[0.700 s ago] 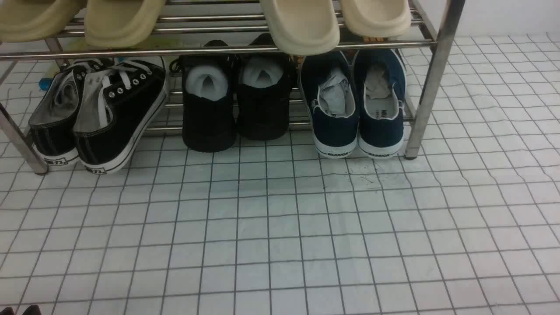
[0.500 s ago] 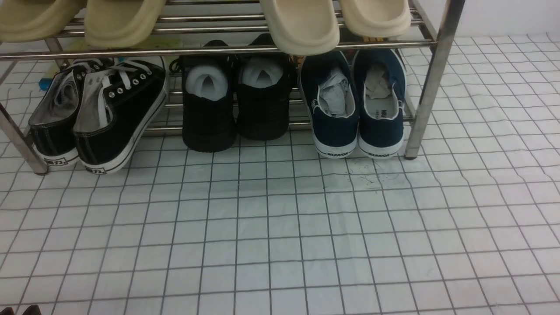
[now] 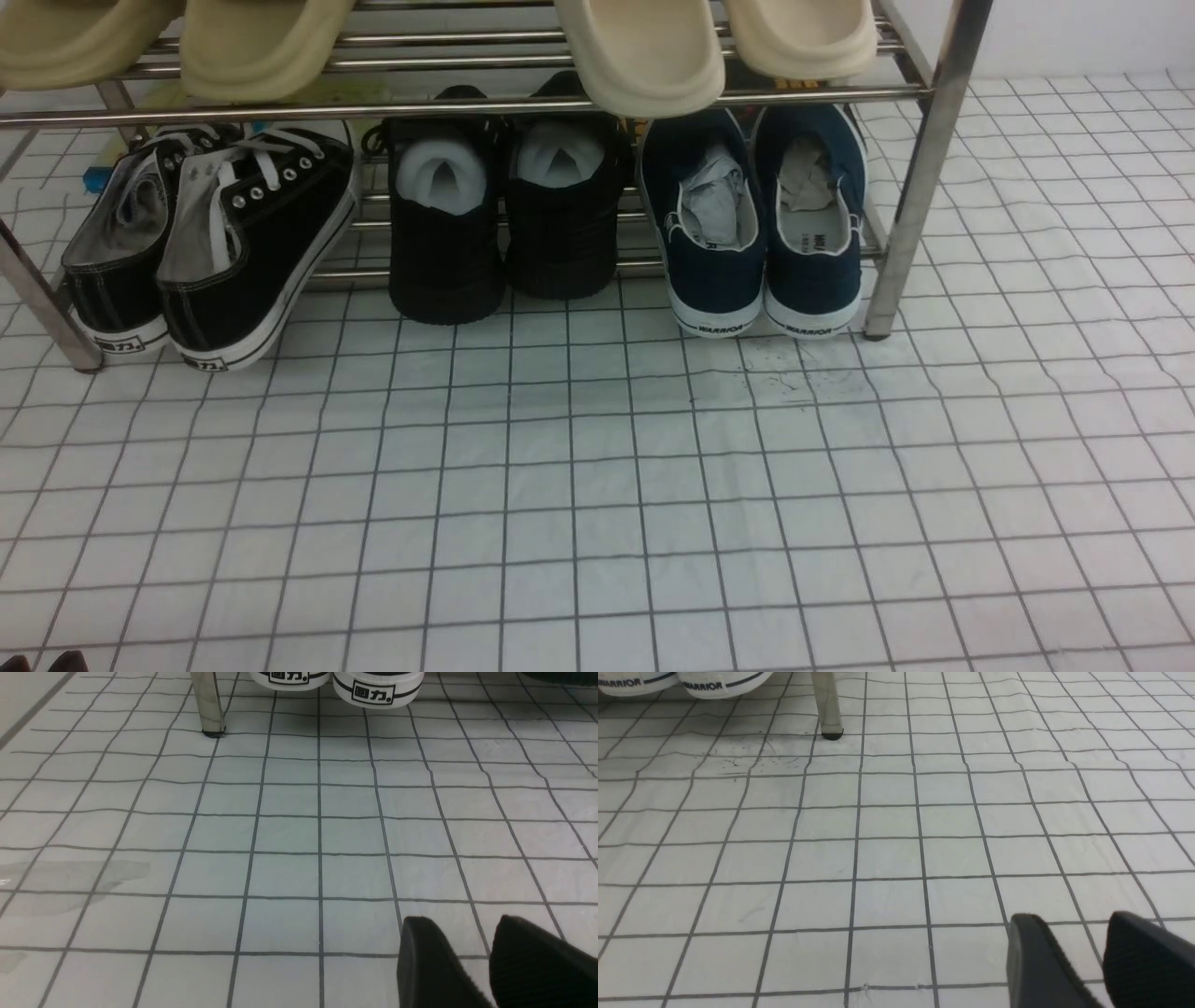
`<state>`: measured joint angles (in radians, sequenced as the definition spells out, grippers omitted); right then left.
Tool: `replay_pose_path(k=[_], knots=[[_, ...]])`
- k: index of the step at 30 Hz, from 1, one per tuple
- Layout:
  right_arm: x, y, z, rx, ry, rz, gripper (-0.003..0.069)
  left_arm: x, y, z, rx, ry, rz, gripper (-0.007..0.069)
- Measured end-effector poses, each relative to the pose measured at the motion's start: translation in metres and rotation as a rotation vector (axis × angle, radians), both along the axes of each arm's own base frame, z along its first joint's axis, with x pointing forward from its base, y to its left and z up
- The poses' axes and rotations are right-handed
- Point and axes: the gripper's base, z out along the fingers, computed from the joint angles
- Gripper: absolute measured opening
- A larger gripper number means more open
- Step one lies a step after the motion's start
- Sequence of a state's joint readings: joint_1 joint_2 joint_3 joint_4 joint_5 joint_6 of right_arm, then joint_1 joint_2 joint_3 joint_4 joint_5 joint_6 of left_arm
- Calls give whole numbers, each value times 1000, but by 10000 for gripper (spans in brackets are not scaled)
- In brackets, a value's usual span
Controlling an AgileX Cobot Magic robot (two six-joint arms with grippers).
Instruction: Take the shoes off the shelf with your hand from the white checkered tablecloth.
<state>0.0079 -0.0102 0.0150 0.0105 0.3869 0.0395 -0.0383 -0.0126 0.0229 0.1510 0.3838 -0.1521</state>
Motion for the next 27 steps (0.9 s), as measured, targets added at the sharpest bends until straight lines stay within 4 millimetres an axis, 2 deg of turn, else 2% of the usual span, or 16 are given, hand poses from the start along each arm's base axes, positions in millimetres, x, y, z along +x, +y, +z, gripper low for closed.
replay_pose_path(k=[12, 17, 19, 21, 24, 27], knots=[[0, 0, 0, -1, 0, 0, 239, 0, 0, 0, 1, 0, 0, 239], [0, -4, 0, -97, -4, -10, 239, 0, 0, 0, 1, 0, 0, 239], [0, -3, 1, -56, -12, -18, 239, 0, 0, 0, 1, 0, 0, 239], [1, 1, 2, 196, -35, -48, 239, 0, 0, 0, 1, 0, 0, 239], [2, 8, 5, 699, -38, -104, 239, 0, 0, 0, 1, 0, 0, 239], [2, 12, 7, 995, -18, -137, 239, 0, 0, 0, 1, 0, 0, 239]])
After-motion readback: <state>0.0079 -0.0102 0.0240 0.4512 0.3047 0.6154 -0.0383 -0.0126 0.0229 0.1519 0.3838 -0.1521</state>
